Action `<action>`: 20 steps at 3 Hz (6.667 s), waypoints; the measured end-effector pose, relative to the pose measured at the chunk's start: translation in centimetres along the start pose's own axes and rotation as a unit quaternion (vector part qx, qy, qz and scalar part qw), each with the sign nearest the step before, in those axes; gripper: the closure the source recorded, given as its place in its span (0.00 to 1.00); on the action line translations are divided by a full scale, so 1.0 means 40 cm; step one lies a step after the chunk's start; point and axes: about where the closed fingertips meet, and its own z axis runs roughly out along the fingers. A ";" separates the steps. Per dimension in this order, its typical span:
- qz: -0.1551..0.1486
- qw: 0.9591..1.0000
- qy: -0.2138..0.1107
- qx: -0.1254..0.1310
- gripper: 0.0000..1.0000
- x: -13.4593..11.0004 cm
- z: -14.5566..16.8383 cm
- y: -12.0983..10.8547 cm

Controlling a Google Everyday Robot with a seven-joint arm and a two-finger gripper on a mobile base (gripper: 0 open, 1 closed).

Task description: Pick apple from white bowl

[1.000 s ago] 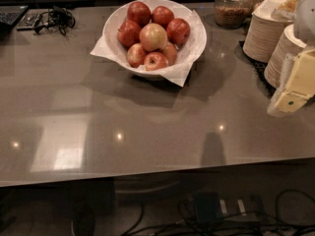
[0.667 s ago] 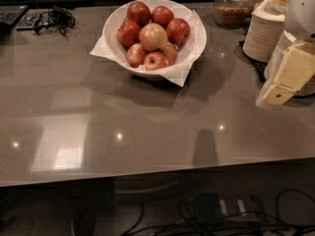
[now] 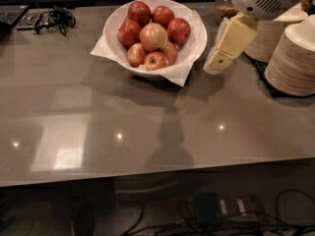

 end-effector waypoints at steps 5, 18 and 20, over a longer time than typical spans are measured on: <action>0.084 0.991 -0.099 -0.005 0.00 -0.185 0.294 -0.170; 0.104 0.981 -0.162 -0.031 1.00 -0.252 0.554 -0.155; 0.041 0.980 -0.190 -0.036 1.00 -0.282 0.395 -0.199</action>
Offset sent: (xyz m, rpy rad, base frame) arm 0.1251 0.0651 -0.0087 0.2207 -0.0398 -0.0556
